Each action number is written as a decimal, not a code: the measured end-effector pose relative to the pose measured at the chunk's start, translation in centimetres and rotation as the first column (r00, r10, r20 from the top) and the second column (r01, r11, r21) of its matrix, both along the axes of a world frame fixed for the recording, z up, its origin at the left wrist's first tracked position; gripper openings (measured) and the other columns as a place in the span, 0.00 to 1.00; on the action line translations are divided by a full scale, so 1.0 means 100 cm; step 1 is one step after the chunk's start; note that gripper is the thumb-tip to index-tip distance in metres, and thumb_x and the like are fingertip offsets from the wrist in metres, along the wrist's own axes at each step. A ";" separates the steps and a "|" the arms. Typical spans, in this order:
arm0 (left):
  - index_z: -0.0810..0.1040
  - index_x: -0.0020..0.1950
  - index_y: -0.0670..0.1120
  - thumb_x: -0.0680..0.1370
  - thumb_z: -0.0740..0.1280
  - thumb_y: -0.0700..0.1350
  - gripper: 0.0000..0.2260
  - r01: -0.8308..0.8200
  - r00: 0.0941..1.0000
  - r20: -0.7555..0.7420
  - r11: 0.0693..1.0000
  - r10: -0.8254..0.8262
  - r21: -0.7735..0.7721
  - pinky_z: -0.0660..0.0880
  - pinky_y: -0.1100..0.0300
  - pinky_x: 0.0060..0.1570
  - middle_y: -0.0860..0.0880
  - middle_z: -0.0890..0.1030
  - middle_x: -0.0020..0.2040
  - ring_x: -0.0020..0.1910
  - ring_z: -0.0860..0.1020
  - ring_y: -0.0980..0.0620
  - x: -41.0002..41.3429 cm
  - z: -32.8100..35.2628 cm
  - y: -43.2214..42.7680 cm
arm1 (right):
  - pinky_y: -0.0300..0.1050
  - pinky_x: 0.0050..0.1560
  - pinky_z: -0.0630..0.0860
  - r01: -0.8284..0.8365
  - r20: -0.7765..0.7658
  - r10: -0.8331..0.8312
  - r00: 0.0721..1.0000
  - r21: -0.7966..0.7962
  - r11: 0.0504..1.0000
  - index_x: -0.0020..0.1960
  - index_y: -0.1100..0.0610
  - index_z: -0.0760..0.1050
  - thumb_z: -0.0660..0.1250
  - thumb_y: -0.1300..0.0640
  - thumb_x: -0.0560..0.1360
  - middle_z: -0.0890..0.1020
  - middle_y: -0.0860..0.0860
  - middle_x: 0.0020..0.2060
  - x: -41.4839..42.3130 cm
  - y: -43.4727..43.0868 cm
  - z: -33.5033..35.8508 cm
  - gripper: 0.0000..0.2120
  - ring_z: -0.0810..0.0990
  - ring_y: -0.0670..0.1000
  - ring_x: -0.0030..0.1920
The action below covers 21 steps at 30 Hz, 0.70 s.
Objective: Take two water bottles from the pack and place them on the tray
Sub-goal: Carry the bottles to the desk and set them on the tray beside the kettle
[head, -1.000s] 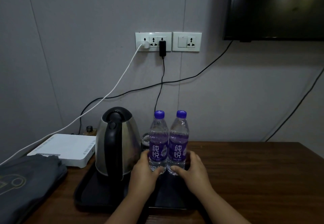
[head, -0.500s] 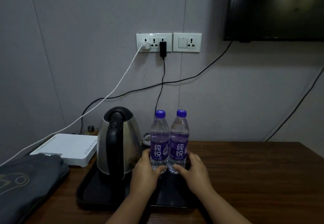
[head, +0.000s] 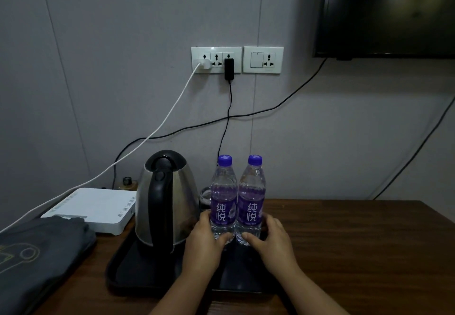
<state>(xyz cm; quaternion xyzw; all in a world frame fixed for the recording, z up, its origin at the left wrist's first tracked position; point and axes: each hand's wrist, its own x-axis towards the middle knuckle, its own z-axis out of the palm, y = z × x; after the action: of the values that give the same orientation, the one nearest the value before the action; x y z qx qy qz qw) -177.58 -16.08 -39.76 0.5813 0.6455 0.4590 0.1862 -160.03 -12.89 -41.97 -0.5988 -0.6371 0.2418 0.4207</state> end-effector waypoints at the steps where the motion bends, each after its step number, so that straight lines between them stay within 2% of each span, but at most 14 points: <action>1: 0.72 0.68 0.51 0.70 0.80 0.48 0.29 0.001 1.000 0.001 1.000 -0.001 -0.001 0.77 0.57 0.54 0.52 0.84 0.59 0.56 0.83 0.51 0.000 0.000 0.000 | 0.50 0.66 0.75 -0.001 -0.001 0.001 1.000 -0.002 1.000 0.73 0.46 0.71 0.79 0.46 0.70 0.76 0.42 0.61 0.000 0.000 0.000 0.34 0.75 0.47 0.65; 10: 0.72 0.68 0.51 0.70 0.80 0.46 0.30 0.003 1.000 -0.009 1.000 -0.003 -0.002 0.77 0.58 0.52 0.52 0.85 0.58 0.55 0.83 0.52 0.000 -0.003 0.002 | 0.43 0.61 0.73 -0.007 -0.005 0.008 1.000 0.008 1.000 0.72 0.46 0.71 0.79 0.45 0.69 0.74 0.38 0.56 0.001 -0.001 0.000 0.34 0.75 0.44 0.62; 18: 0.73 0.68 0.52 0.70 0.80 0.46 0.29 0.017 1.000 -0.005 1.000 -0.017 -0.002 0.72 0.62 0.49 0.54 0.85 0.57 0.53 0.82 0.54 -0.001 -0.006 0.004 | 0.45 0.63 0.75 -0.011 -0.006 0.011 1.000 0.008 1.000 0.72 0.46 0.71 0.79 0.45 0.69 0.76 0.40 0.59 0.001 -0.001 0.000 0.35 0.76 0.45 0.63; 21: 0.73 0.68 0.53 0.70 0.80 0.46 0.29 0.023 1.000 0.009 1.000 -0.023 0.001 0.72 0.62 0.49 0.54 0.84 0.57 0.53 0.81 0.56 -0.002 -0.007 0.004 | 0.43 0.62 0.74 -0.010 -0.008 0.010 1.000 0.011 1.000 0.72 0.46 0.71 0.79 0.45 0.69 0.75 0.38 0.57 0.002 0.001 -0.001 0.34 0.76 0.44 0.62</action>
<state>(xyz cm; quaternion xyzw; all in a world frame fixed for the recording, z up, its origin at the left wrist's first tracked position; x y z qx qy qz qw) -177.79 -15.69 -40.51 0.5870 0.6376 0.4598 0.1939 -159.86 -12.82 -42.12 -0.5922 -0.6398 0.2429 0.4253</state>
